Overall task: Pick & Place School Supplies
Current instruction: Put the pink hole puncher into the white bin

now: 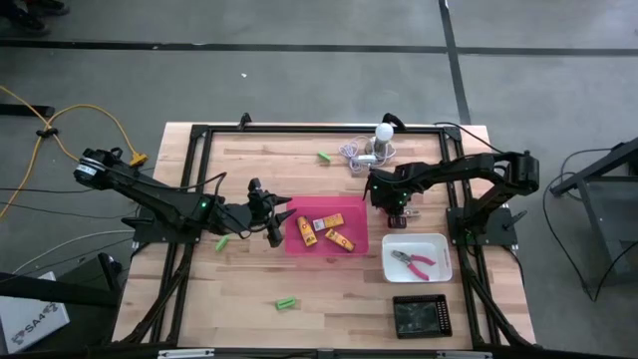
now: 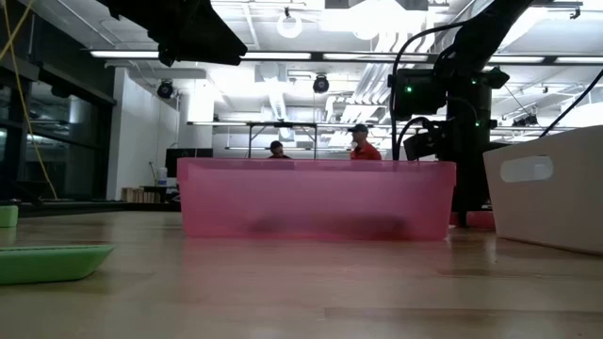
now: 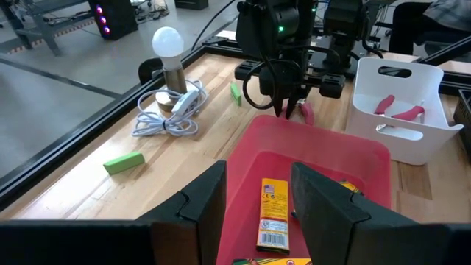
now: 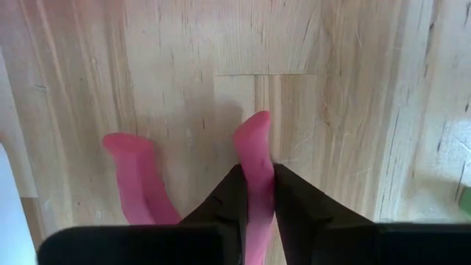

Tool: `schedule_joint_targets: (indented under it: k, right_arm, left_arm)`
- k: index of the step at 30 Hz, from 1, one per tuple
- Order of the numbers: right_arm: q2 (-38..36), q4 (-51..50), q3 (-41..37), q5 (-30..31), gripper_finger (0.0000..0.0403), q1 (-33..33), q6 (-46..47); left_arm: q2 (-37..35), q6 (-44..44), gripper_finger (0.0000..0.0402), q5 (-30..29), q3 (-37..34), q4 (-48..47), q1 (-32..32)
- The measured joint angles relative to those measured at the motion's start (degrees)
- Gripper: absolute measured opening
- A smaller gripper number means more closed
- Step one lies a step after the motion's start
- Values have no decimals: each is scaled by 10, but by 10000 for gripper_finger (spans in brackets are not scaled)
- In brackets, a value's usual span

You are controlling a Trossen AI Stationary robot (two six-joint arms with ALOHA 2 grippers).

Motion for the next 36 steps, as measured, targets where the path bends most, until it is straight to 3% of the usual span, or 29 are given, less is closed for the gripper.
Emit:
schedule_joint_targets:
  k: [16, 25, 36]
  right_arm:
    - [-23, -16, -3, 12, 38, 1, 0]
    - [-110, -55, 25, 83, 37, 0, 29]
    - [-243, -64, 81, 76, 37, 16, 117]
  left_arm:
    - [0, 0, 148, 0, 0, 0, 0]
    - [0, 0, 148, 0, 0, 0, 0]
    - [0, 0, 148, 0, 0, 0, 0]
